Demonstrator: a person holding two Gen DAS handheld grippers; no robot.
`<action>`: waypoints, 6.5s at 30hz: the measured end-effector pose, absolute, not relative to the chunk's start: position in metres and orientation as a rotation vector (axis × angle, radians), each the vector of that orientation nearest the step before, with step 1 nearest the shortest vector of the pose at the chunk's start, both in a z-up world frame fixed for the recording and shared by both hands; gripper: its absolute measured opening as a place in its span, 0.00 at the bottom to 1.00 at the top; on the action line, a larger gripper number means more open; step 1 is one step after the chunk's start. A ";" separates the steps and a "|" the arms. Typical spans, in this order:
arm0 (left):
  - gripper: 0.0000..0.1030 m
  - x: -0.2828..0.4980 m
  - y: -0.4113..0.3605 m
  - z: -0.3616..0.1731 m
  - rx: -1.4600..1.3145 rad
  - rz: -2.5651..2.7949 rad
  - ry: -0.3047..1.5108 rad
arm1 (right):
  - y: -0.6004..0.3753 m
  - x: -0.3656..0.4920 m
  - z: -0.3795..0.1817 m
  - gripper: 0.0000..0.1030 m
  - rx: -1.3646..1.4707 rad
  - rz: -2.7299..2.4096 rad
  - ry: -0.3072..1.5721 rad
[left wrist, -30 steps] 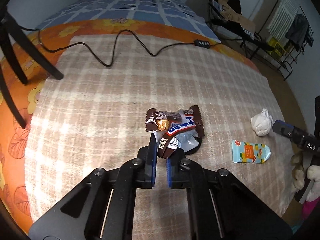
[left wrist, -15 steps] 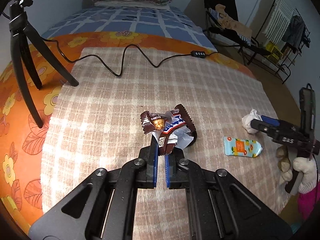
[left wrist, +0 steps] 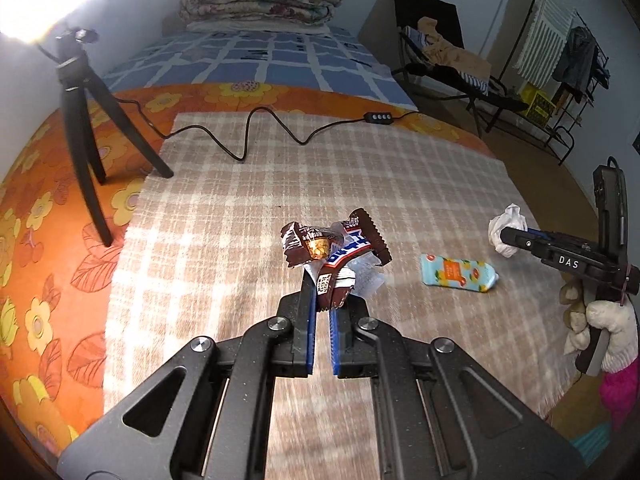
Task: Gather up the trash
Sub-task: 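Carry the Snickers wrapper and tissue over the blue wastebasket, then open both tools to drop the wrapper and tissue into the wastebasket, then move both tools back over the bed toward the lotion tube and hair tie, then grasp the orange-print lotion tube with the right tool while the left tool grasps the black hair tie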
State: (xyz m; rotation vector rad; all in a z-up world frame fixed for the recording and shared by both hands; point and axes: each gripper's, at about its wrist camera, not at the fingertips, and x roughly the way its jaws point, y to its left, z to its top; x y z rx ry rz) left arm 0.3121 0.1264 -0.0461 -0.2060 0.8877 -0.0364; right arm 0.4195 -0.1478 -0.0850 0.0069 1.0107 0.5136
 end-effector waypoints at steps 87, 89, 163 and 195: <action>0.48 0.033 -0.015 -0.153 -0.063 -0.183 1.208 | -0.157 0.088 -0.147 0.48 -0.201 0.695 1.255; 0.51 0.034 -0.013 -0.153 -0.061 -0.178 1.206 | -0.156 0.089 -0.148 0.51 -0.211 0.686 1.257; 0.68 0.246 0.051 -0.071 -0.107 -0.104 0.984 | -0.146 0.287 -0.062 0.64 -0.234 0.633 1.002; 0.67 0.390 0.083 -0.117 -0.114 -0.042 0.967 | -0.100 0.415 -0.132 0.64 -0.145 0.754 1.221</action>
